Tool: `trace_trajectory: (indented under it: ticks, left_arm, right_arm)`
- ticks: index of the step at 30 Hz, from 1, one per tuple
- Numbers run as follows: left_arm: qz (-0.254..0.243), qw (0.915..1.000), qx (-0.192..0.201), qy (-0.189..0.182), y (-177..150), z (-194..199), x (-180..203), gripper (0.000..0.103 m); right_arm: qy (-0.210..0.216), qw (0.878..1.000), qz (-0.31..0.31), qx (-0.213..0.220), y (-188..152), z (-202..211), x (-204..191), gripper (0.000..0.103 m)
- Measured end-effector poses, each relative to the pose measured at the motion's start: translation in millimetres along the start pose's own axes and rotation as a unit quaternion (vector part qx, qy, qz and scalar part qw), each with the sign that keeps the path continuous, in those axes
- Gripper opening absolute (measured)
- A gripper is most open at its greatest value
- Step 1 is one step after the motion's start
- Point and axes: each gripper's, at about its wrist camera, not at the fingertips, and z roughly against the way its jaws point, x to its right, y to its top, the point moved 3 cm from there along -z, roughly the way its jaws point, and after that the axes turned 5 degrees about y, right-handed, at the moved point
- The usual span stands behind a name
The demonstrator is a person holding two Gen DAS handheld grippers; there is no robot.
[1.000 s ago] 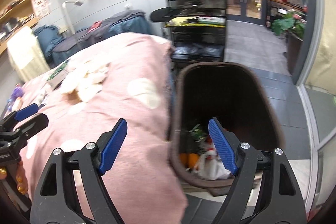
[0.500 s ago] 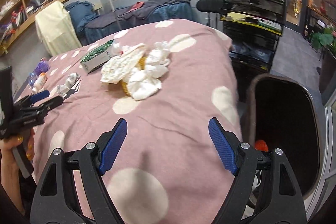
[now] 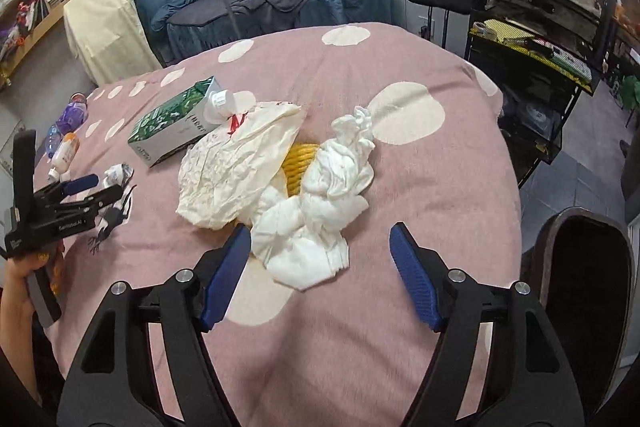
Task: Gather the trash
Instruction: 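Grasp a crumpled white tissue with the left tool while the right tool grasps another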
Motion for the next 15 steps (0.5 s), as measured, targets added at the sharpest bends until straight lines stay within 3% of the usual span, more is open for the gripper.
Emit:
trace_trajectory:
  ticks: [6,8,15]
  left_arm:
    - [0.008,0.9998,-0.006,-0.019,-2,-2,8,0.047]
    - [0.013,0.9996,-0.004,-0.026,-3,0,10,0.034]
    - [0.008,0.9993,0.034,-0.014,-13,24,17,0.029]
  right_arm:
    - [0.004,0.999,-0.037,-0.029,18,-35,13,0.050]
    - [0.009,0.998,-0.047,-0.036,19,-41,17,0.029]
    - [0.024,0.999,-0.047,0.005,9,-6,19,0.023]
